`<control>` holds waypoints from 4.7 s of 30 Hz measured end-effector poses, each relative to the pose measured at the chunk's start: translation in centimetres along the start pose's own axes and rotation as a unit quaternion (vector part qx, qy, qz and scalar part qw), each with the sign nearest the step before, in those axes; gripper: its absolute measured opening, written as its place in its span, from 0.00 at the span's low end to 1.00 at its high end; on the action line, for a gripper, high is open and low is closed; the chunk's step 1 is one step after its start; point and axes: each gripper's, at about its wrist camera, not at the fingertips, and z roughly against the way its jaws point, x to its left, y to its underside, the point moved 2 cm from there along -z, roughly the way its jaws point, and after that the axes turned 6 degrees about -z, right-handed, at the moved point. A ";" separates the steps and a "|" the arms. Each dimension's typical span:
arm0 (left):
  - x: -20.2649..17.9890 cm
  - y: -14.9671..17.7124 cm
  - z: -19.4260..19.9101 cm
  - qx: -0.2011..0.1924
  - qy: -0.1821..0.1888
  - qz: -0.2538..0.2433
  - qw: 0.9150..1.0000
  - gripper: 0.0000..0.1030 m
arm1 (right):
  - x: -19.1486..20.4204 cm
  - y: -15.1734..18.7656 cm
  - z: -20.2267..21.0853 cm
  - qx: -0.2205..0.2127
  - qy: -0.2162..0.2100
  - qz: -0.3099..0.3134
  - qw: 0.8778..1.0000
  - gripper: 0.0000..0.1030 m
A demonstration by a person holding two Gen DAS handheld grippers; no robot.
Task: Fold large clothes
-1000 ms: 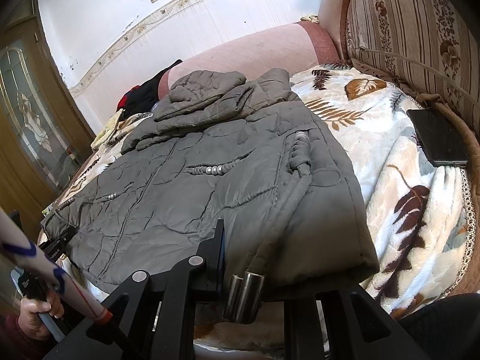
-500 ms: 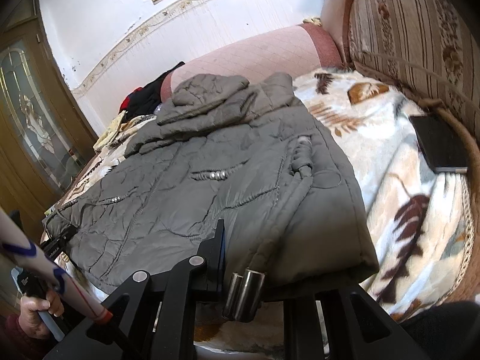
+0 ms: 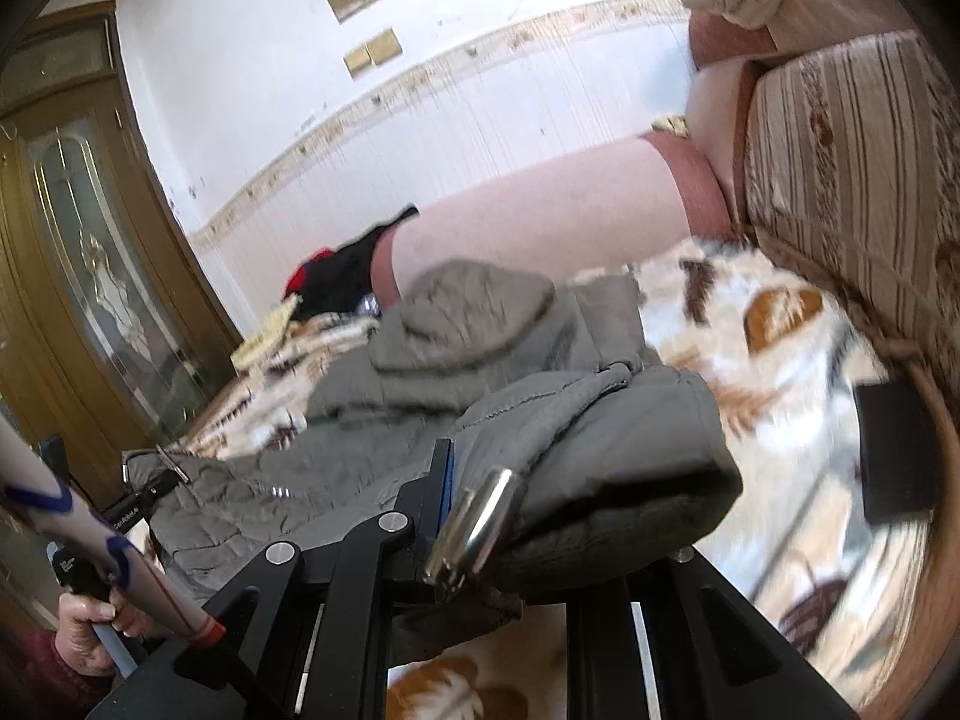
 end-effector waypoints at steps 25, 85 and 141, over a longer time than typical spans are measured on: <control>4.4 -24.5 -19.0 -0.059 -0.073 0.037 0.995 0.52 | -3.4 -22.7 -28.0 0.022 0.093 -0.069 0.993 0.16; -2.7 -4.0 -26.4 0.074 -0.031 -0.025 0.996 0.65 | -7.4 -2.7 -14.1 0.117 0.090 -0.055 0.988 0.56; 0.1 -3.5 -28.0 0.064 -0.059 0.020 0.996 0.74 | -6.2 -4.5 -24.8 0.113 0.136 -0.013 0.984 0.53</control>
